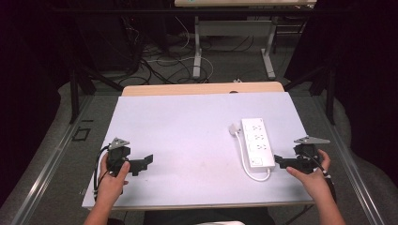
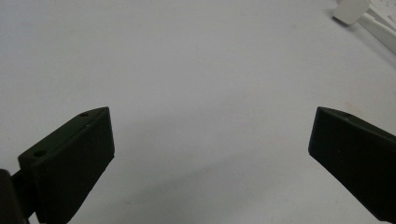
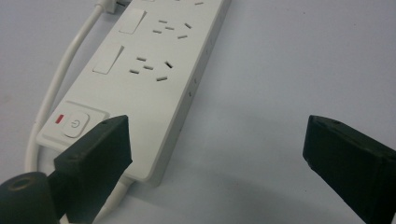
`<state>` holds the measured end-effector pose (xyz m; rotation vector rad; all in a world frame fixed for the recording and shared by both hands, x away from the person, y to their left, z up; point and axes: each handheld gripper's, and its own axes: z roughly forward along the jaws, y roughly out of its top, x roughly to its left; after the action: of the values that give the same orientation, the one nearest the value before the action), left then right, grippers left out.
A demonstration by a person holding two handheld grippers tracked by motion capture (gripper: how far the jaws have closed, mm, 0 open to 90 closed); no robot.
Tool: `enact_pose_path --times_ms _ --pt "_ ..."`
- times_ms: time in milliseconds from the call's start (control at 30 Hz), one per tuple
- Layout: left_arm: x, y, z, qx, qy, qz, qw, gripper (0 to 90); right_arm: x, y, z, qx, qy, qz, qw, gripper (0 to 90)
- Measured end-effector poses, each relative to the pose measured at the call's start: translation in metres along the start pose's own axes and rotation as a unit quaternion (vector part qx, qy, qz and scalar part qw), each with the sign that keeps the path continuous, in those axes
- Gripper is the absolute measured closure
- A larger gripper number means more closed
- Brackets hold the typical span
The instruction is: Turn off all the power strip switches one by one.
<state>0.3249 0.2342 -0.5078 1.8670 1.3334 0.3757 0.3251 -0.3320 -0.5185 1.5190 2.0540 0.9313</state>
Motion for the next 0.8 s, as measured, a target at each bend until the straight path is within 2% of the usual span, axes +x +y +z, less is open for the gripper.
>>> enact_pose_path --times_ms 167,200,233,267,300,367,467,533,700,800 --pt "-0.004 0.001 -0.002 0.005 -0.002 0.011 0.9999 0.4 0.006 0.004 -0.006 0.004 0.006 -0.027 0.9996 24.7" --pt "-0.004 0.0 -0.002 0.005 -0.001 0.015 0.9999 0.4 0.007 0.004 -0.007 0.004 0.007 -0.036 0.9993 25.3" --pt "-0.005 0.0 -0.002 0.008 -0.002 0.016 0.9998 0.3 0.009 0.006 -0.01 0.014 0.006 -0.041 0.999 27.9" --pt "-0.006 0.0 -0.002 0.01 -0.001 0.022 0.9997 0.4 0.011 0.007 -0.009 -0.003 0.003 -0.043 0.9991 30.8" --pt "-0.006 0.0 -0.002 0.01 -0.001 0.022 0.9997 0.4 0.011 0.008 -0.01 -0.005 0.007 -0.05 0.9987 34.2" --pt "-0.008 -0.001 -0.002 0.014 -0.003 0.025 0.9996 0.4 0.013 0.01 -0.013 -0.007 0.012 -0.052 0.9985 38.4" --pt "-0.009 -0.002 -0.001 0.016 -0.002 0.028 0.9995 0.4 0.017 0.012 -0.014 -0.006 0.013 -0.041 0.9991 41.1" --pt "-0.009 -0.002 -0.001 0.017 -0.002 0.029 0.9994 0.4 0.018 0.013 -0.013 -0.006 0.025 -0.044 0.9987 46.8" --pt "-0.009 -0.002 0.0 0.021 0.0 0.03 0.9993 0.4 0.027 0.016 -0.011 0.003 0.03 -0.047 0.9984 47.9" --pt "-0.008 -0.003 0.0 0.021 0.0 0.031 0.9993 0.4 0.031 0.019 -0.01 0.003 0.042 -0.056 0.9975 59.3"
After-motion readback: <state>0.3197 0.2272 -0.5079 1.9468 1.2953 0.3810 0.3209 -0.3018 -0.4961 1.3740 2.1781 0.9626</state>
